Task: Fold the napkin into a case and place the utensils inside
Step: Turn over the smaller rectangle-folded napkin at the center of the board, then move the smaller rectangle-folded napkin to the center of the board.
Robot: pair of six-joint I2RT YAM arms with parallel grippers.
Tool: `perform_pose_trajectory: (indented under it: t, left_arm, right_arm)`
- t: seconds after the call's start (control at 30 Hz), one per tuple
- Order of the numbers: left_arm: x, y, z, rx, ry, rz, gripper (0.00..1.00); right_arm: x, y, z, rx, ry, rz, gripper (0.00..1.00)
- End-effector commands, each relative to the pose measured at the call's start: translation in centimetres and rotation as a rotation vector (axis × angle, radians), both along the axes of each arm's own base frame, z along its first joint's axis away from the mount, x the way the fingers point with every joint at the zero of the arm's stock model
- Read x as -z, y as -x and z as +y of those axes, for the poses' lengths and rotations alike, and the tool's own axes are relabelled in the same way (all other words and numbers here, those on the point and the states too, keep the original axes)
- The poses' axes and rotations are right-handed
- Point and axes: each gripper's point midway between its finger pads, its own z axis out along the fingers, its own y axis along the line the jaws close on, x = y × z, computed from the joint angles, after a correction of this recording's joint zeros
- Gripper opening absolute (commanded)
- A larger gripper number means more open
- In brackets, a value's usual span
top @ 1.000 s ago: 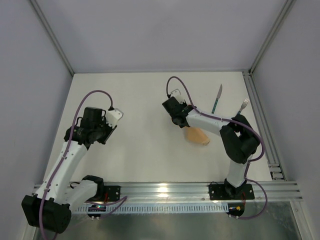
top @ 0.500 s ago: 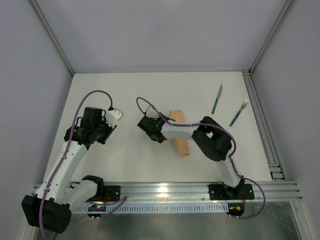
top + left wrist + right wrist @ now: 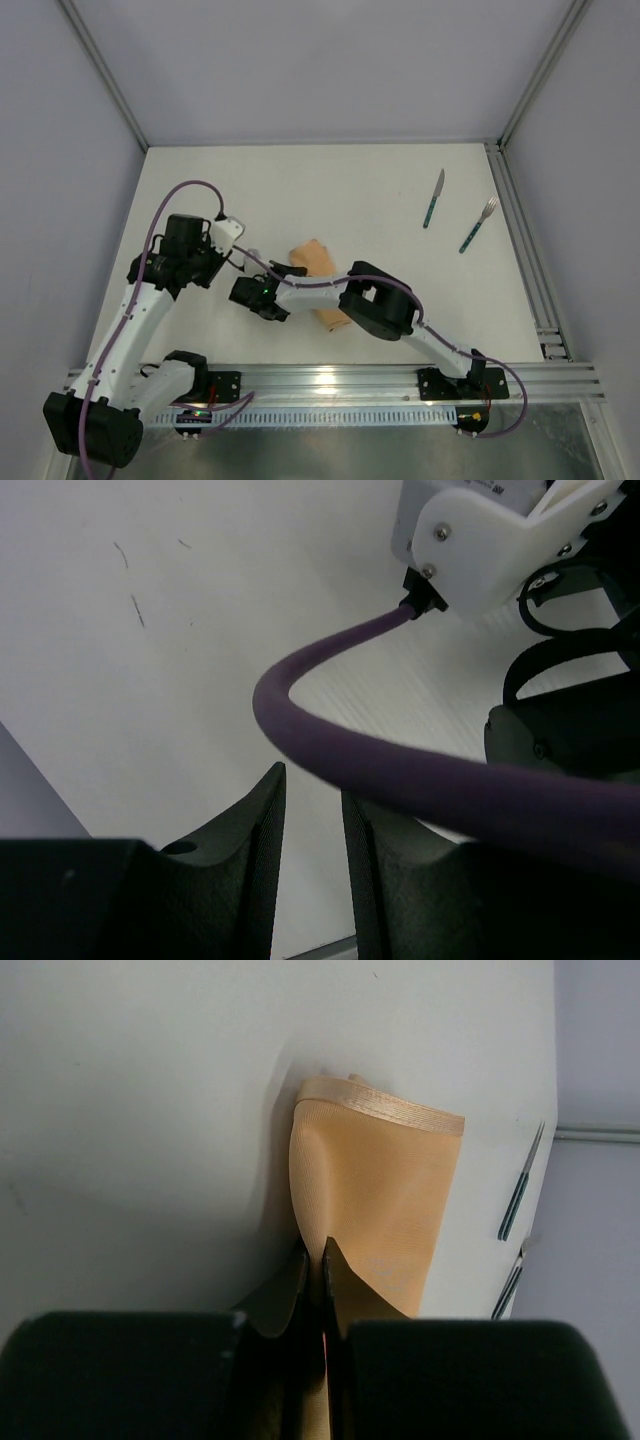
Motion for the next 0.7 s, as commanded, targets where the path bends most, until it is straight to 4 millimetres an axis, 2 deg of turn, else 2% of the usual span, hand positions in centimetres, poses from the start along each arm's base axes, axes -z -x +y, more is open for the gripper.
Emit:
perform_pose_trajectory:
  t: [0.0, 0.1, 0.13, 0.23, 0.27, 0.4, 0.5, 0.6, 0.67]
  left_arm:
    - [-1.0, -0.4, 0.3, -0.012, 0.003, -0.043, 0.31]
    - [-1.1, -0.5, 0.3, -0.013, 0.003, -0.046, 0.31]
    - [-1.0, -0.5, 0.2, -0.013, 0.003, -0.045, 0.31]
    - [-1.1, -0.5, 0.2, -0.013, 0.004, -0.046, 0.31]
    - [-1.1, -0.6, 0.8, -0.032, -0.019, -0.051, 0.31]
    - [-1.3, -0.7, 1.0, -0.042, -0.023, -0.059, 0.31]
    - [-1.8, -0.8, 1.2, -0.056, -0.031, -0.074, 0.31]
    - [-2.4, -1.1, 1.6, -0.078, -0.033, -0.090, 0.32]
    - [-2.7, -1.4, 1.5, -0.088, -0.025, -0.104, 0.33]
  right_arm:
    - [1.6, 2.0, 1.8, -0.010, -0.056, 0.061, 0.08]
    - [1.1, 2.5, 3.1, -0.025, -0.113, 0.090, 0.22]
    - [0.9, 2.7, 3.5, -0.034, -0.130, 0.098, 0.36]
    - [-0.5, 3.4, 4.9, -0.067, -0.186, 0.101, 0.50]
    - [-0.8, 3.6, 5.4, -0.084, -0.204, 0.113, 0.54]
    - [-1.8, 5.7, 7.8, -0.170, -0.259, 0.145, 0.66]
    - [-2.7, 6.6, 8.7, -0.207, -0.284, 0.149, 0.74]
    - [-4.6, 8.0, 9.2, -0.236, -0.343, 0.170, 0.78]
    - [-7.0, 8.7, 8.7, -0.251, -0.428, 0.185, 0.79]
